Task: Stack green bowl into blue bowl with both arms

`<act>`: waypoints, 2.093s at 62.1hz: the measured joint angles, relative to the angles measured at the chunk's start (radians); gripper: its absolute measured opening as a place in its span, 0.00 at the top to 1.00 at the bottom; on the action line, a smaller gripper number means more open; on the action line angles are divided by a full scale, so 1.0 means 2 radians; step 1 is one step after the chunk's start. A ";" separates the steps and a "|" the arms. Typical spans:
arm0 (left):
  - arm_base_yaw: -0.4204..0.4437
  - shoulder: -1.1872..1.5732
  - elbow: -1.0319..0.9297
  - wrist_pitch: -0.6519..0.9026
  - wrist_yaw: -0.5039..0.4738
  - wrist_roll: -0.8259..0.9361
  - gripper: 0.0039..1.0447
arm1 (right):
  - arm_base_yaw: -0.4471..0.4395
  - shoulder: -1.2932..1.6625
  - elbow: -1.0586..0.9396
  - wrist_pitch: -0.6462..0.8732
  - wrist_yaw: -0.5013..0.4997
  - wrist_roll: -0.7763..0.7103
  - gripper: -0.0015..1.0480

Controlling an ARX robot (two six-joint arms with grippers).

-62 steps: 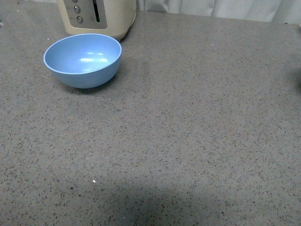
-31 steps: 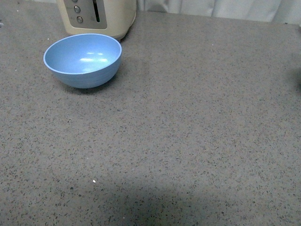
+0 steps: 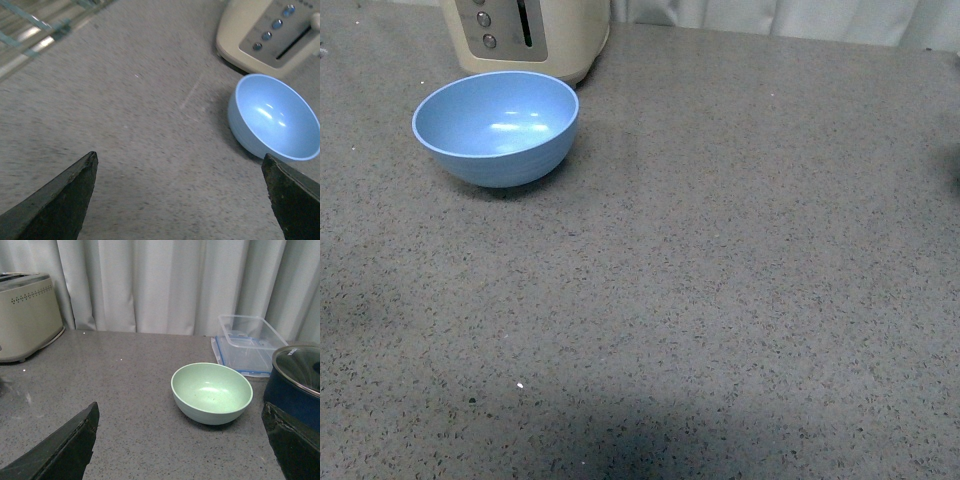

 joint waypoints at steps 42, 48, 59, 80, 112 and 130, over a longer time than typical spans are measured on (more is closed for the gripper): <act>-0.057 0.312 0.215 0.025 0.015 -0.166 0.06 | 0.000 0.000 0.000 0.000 0.000 0.000 0.09; -0.060 0.332 0.225 0.022 0.013 -0.170 0.06 | 0.000 0.000 0.000 0.000 0.000 0.000 0.09; -0.062 0.366 0.248 0.021 0.015 -0.176 0.06 | 0.000 0.000 0.000 0.000 0.000 0.000 0.09; -0.062 0.405 0.268 0.017 0.021 -0.177 0.06 | 0.000 0.000 0.000 0.000 0.000 0.000 0.09; -0.061 0.418 0.280 -0.004 0.023 -0.165 0.83 | 0.000 0.000 0.000 0.000 0.000 0.000 0.09; -0.097 0.408 0.284 -0.031 0.023 -0.139 0.96 | 0.000 0.000 0.000 0.000 0.000 0.000 0.09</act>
